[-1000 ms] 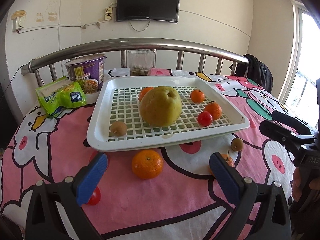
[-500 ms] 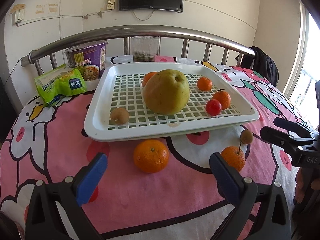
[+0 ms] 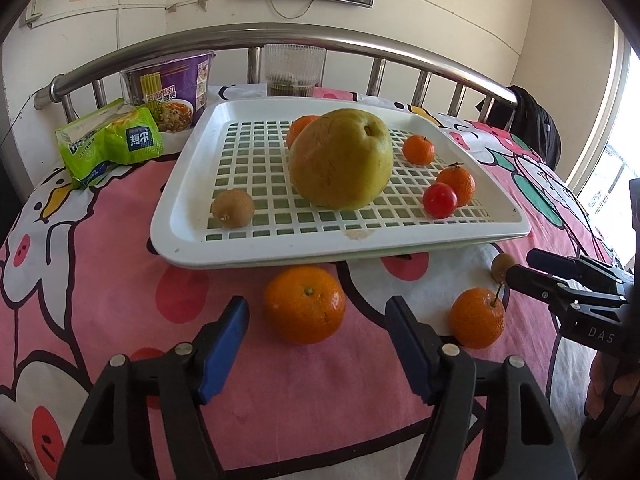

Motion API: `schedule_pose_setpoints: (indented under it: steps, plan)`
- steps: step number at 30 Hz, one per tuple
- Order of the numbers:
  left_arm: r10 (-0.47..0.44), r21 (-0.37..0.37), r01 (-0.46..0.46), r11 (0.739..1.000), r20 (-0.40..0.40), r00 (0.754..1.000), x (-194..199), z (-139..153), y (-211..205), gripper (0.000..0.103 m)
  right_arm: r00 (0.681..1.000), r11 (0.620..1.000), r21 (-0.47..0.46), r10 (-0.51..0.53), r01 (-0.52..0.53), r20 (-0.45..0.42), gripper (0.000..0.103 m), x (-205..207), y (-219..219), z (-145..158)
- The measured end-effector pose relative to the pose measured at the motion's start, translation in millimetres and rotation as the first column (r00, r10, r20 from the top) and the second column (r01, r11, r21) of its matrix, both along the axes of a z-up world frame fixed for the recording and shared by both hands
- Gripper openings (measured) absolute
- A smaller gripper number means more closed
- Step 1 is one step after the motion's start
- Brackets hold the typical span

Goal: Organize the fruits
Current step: 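Lower both open tools toward the mandarins on the cover, then grasp a mandarin with left tool while right tool grasps the small brown kiwi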

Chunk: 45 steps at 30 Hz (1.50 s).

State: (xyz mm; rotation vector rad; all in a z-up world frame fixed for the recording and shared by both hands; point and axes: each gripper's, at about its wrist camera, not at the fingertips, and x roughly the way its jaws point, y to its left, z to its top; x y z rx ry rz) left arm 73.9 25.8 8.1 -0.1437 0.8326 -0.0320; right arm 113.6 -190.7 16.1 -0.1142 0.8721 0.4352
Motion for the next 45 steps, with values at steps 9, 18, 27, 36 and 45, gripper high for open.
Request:
schedule_pose_setpoints:
  steps: [9, 18, 27, 36, 45]
  plan:
    - [-0.001, -0.007, 0.0, 1.0, -0.02, 1.0, 4, -4, 1, 0.044, 0.999, 0.999, -0.034, 0.032, -0.033, -0.028, 0.027, 2, 13, -9]
    - [-0.088, 0.215, 0.074, 0.974, 0.056, 0.995, -18, 12, -58, 0.044, 1.0, 1.0, 0.01, 0.019, -0.019, 0.004, 0.027, -4, 3, 2]
    - [-0.098, 0.129, 0.084, 0.988, 0.107, 0.989, -22, 35, -45, 0.044, 0.999, 0.998, 0.06, -0.017, 0.015, 0.038, 0.027, -4, -6, 18]
    - [0.026, 0.002, -0.027, 1.0, 0.168, 0.985, -7, 76, 16, 0.044, 0.999, 0.985, 0.174, -0.025, 0.021, 0.024, 0.027, 16, -17, 44]
    - [0.109, -0.046, -0.106, 0.993, 0.074, 0.991, 61, 67, 53, 0.044, 0.999, 0.969, 0.245, -0.022, 0.032, -0.046, 0.027, 68, -3, 55]
